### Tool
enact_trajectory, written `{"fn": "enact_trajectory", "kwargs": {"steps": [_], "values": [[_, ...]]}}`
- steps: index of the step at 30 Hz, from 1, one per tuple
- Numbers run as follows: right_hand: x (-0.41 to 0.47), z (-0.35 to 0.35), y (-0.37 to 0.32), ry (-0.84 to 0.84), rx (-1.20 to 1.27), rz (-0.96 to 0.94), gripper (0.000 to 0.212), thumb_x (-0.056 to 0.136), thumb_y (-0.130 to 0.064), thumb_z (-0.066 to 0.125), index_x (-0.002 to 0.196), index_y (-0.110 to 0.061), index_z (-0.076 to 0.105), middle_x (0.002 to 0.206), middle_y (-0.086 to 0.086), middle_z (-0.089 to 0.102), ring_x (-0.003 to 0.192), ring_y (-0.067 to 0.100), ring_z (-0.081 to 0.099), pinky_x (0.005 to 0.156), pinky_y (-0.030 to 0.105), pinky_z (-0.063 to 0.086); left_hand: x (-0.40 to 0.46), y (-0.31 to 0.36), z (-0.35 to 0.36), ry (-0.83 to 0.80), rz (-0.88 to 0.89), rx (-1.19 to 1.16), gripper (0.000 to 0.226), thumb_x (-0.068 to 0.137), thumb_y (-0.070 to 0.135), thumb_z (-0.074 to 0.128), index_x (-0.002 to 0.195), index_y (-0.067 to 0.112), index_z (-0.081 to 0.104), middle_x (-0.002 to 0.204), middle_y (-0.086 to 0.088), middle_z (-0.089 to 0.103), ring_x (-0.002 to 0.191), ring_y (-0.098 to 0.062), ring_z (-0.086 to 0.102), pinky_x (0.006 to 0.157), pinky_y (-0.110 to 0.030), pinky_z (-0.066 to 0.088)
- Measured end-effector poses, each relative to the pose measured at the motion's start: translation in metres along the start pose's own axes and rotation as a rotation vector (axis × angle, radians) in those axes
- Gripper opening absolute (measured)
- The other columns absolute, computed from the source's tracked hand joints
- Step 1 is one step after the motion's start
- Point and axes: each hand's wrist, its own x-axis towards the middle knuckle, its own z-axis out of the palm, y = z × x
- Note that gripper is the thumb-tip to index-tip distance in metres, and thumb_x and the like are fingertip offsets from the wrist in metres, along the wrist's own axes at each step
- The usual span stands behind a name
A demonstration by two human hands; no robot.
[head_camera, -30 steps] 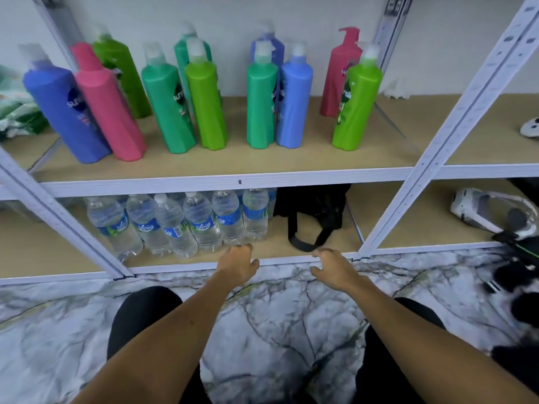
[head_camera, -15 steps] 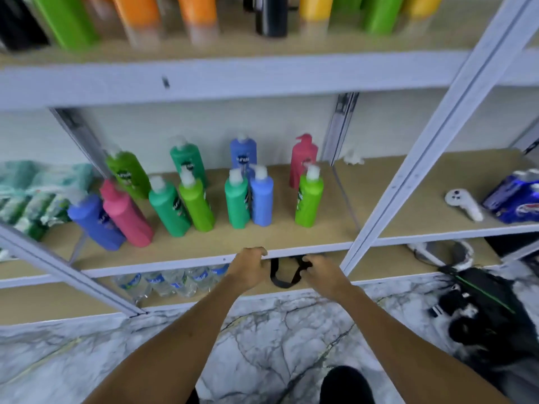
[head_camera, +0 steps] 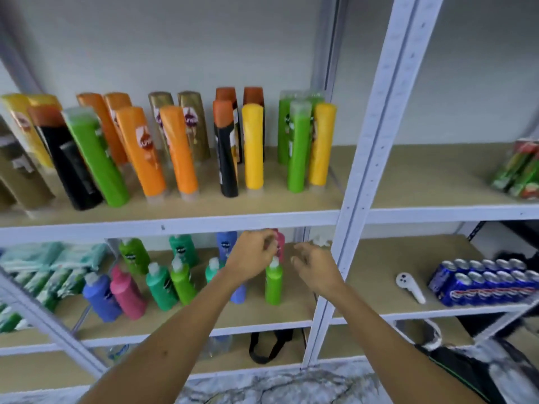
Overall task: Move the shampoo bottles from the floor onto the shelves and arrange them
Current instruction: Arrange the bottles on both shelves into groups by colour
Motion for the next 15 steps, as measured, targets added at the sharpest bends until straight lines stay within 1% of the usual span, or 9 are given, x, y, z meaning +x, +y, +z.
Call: {"fn": "enact_trajectory", "kwargs": {"steps": [2, 4, 6, 8, 10, 13, 14, 15], "values": [[0.011, -0.020, -0.006, 0.074, 0.022, -0.010, 0.031, 0.088, -0.017, 0.061, 0.117, -0.006, 0.064, 0.113, 0.011, 0.069, 0.104, 0.026, 0.064, 0.088, 0.028, 0.043, 0.020, 0.015, -0.010, 0.069, 0.010, -0.023, 0.028, 0.079, 0.028, 0.049, 0.091, 0.016, 0.071, 0.085, -0.001, 0.074, 0.081, -0.020, 0.068, 0.081, -0.033, 0.053], [0.023, -0.035, -0.010, 0.140, 0.067, -0.014, 0.034, 0.089, -0.015, 0.059, 0.121, -0.007, 0.062, 0.119, 0.009, 0.067, 0.111, 0.023, 0.061, 0.095, 0.028, 0.044, 0.038, 0.026, -0.016, 0.111, 0.015, -0.035, 0.028, 0.080, 0.026, 0.051, 0.094, 0.013, 0.071, 0.089, -0.001, 0.074, 0.084, -0.019, 0.068, 0.082, -0.032, 0.053], [0.035, -0.047, -0.015, 0.204, 0.101, -0.039, 0.035, 0.089, -0.013, 0.058, 0.124, -0.006, 0.060, 0.122, 0.008, 0.065, 0.116, 0.022, 0.058, 0.098, 0.032, 0.045, 0.055, 0.030, -0.017, 0.128, 0.021, -0.008, 0.024, 0.082, 0.019, 0.055, 0.098, 0.011, 0.071, 0.094, -0.004, 0.074, 0.088, -0.021, 0.068, 0.084, -0.033, 0.053], [0.048, -0.053, -0.021, 0.246, 0.132, -0.063, 0.037, 0.089, -0.011, 0.057, 0.126, -0.007, 0.058, 0.124, 0.008, 0.063, 0.116, 0.022, 0.057, 0.098, 0.035, 0.046, 0.067, 0.031, -0.016, 0.135, -0.006, 0.046, 0.024, 0.084, 0.015, 0.056, 0.104, 0.010, 0.070, 0.101, -0.007, 0.073, 0.095, -0.024, 0.067, 0.084, -0.032, 0.052], [0.061, -0.055, -0.027, 0.290, 0.134, -0.081, 0.037, 0.088, -0.008, 0.056, 0.125, -0.007, 0.057, 0.123, 0.009, 0.063, 0.111, 0.024, 0.059, 0.094, 0.035, 0.047, 0.075, 0.029, -0.013, 0.105, -0.041, 0.077, 0.027, 0.085, 0.016, 0.056, 0.109, 0.010, 0.068, 0.104, -0.009, 0.072, 0.098, -0.026, 0.066, 0.084, -0.032, 0.051], [0.083, -0.054, -0.029, 0.369, 0.140, -0.074, 0.041, 0.087, -0.006, 0.054, 0.128, -0.008, 0.053, 0.120, 0.012, 0.061, 0.089, 0.030, 0.062, 0.082, 0.036, 0.050, 0.088, 0.026, -0.006, 0.059, -0.046, 0.109, 0.029, 0.085, 0.016, 0.056, 0.111, 0.010, 0.067, 0.107, -0.010, 0.071, 0.101, -0.028, 0.064, 0.085, -0.034, 0.050], [0.092, -0.053, -0.028, 0.398, 0.151, -0.054, 0.043, 0.087, -0.007, 0.054, 0.130, -0.007, 0.050, 0.118, 0.014, 0.060, 0.088, 0.031, 0.061, 0.081, 0.038, 0.050, 0.092, 0.026, -0.003, 0.046, -0.049, 0.116, 0.030, 0.085, 0.017, 0.055, 0.112, 0.010, 0.066, 0.108, -0.010, 0.071, 0.103, -0.029, 0.063, 0.085, -0.034, 0.050], [0.100, -0.054, -0.027, 0.436, 0.159, -0.040, 0.044, 0.087, -0.008, 0.054, 0.131, -0.006, 0.048, 0.117, 0.015, 0.059, 0.092, 0.031, 0.060, 0.083, 0.040, 0.050, 0.097, 0.024, -0.001, 0.035, -0.053, 0.125, 0.032, 0.086, 0.019, 0.055, 0.114, 0.010, 0.065, 0.111, -0.010, 0.070, 0.104, -0.028, 0.062, 0.086, -0.034, 0.049]]}}
